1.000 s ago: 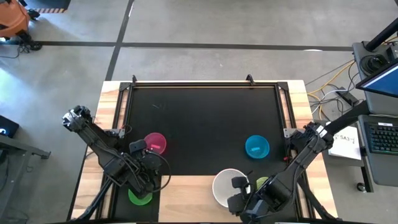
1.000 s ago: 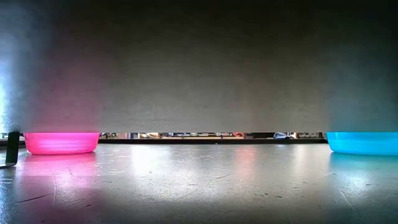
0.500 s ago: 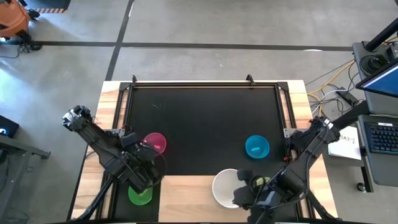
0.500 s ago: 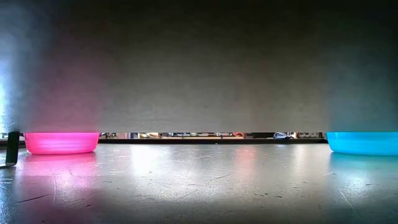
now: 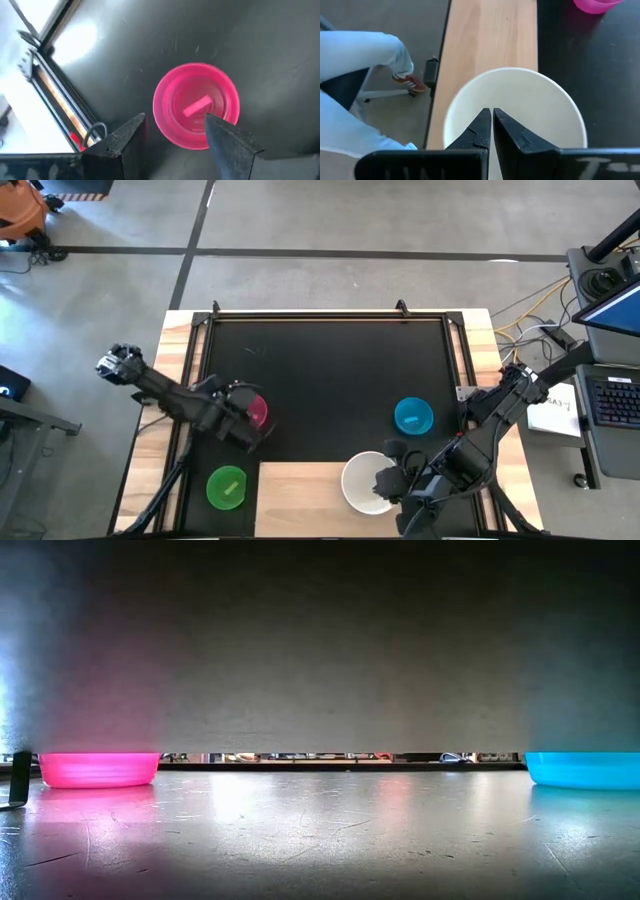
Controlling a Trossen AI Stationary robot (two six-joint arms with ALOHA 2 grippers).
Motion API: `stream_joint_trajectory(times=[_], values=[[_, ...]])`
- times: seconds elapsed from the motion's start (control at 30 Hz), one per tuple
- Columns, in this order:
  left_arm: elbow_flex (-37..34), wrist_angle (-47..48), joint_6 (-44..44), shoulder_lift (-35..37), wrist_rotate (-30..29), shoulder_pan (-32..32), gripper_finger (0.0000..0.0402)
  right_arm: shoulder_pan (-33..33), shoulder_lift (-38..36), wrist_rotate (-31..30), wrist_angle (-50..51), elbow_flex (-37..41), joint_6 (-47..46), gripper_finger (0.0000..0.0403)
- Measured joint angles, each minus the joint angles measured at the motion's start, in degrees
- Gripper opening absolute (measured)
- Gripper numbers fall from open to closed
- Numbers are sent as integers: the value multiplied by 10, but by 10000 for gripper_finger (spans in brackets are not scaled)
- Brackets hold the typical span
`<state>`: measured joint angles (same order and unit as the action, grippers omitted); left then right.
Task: Place and stack bowls onto a shelf
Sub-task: Put the light pink bowl on the shelf
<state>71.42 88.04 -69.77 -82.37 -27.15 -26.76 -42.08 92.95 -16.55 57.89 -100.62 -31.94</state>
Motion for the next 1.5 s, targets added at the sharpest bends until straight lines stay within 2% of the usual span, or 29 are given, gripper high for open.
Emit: stream_joint_trajectory(times=[0.23,0.4,0.63,0.77,0.9,1.1,1.27,1.5], values=[[-66,-100,126,17,86,82,183,1,0,0,11,0,11,9],[-113,-216,196,27,130,114,171,1,0,2,11,0,11,9],[-151,-273,205,21,132,126,124,1,0,2,11,0,11,9],[-158,-286,199,15,132,125,118,1,0,2,10,0,11,9],[-164,-301,198,11,132,125,129,1,0,2,11,0,11,9],[-188,-354,198,11,132,125,167,1,0,3,11,0,11,9],[-206,-357,193,10,114,125,195,1,0,5,12,0,11,9],[-222,-408,178,10,119,125,206,1,0,5,17,0,11,9]])
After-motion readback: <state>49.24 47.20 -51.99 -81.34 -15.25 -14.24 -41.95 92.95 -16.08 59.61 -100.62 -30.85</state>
